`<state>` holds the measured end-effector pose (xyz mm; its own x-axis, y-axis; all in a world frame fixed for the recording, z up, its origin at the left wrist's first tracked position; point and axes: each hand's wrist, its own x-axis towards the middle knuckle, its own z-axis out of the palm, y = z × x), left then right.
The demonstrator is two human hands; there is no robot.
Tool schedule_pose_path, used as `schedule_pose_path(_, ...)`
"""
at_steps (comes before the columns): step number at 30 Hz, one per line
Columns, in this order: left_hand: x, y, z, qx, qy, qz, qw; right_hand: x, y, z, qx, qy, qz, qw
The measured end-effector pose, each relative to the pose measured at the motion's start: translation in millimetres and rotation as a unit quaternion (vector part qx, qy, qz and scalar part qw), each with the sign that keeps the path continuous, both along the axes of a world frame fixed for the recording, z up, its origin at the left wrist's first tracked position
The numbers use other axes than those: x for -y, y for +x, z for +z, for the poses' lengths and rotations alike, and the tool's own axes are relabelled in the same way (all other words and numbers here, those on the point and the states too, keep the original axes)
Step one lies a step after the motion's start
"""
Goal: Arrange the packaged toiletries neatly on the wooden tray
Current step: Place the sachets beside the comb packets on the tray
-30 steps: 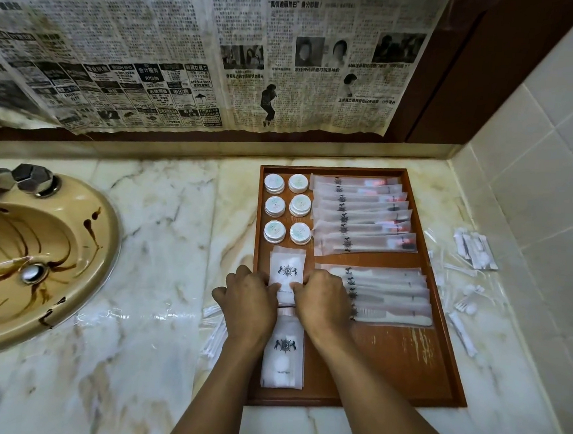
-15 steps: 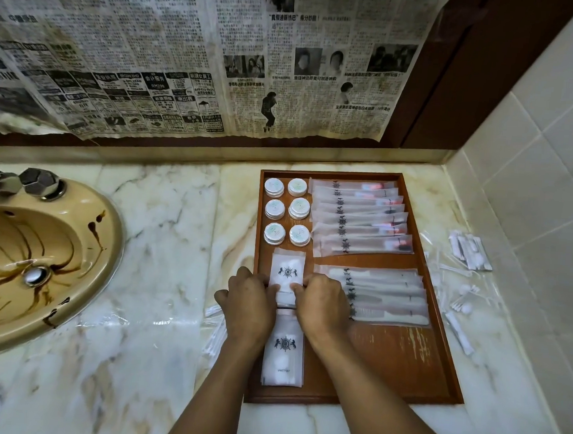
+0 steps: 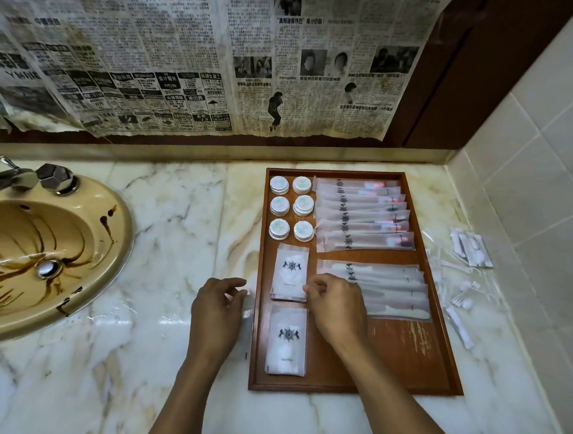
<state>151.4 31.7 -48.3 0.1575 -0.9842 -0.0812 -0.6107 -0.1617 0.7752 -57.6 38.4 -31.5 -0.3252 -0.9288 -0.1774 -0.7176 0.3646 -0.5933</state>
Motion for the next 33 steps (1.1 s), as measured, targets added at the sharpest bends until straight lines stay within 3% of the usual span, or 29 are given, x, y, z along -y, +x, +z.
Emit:
schedule_pose_path(7,-10,28,-3,0.019,-0.006,0.008,1.000,-20,-19,-1,0.075,-0.014,0.027,0.997)
schedule_pose_path(13,7,41,-13,0.181,0.068,-0.062,0.979,-31,-30,-9,0.096,-0.004,0.015,0.995)
schedule_pose_path(17,14,37,-14,0.216,0.107,-0.090,0.966,-36,-36,-8,0.109,-0.019,0.007,0.994)
schedule_pose_path(27,7,10,-7,0.170,0.035,-0.057,0.983,-50,-76,-5,0.115,-0.018,-0.051,0.992)
schedule_pose_path(33,3,-15,10,0.046,-0.014,-0.057,0.997,-57,-123,-3,0.129,-0.055,-0.161,0.977)
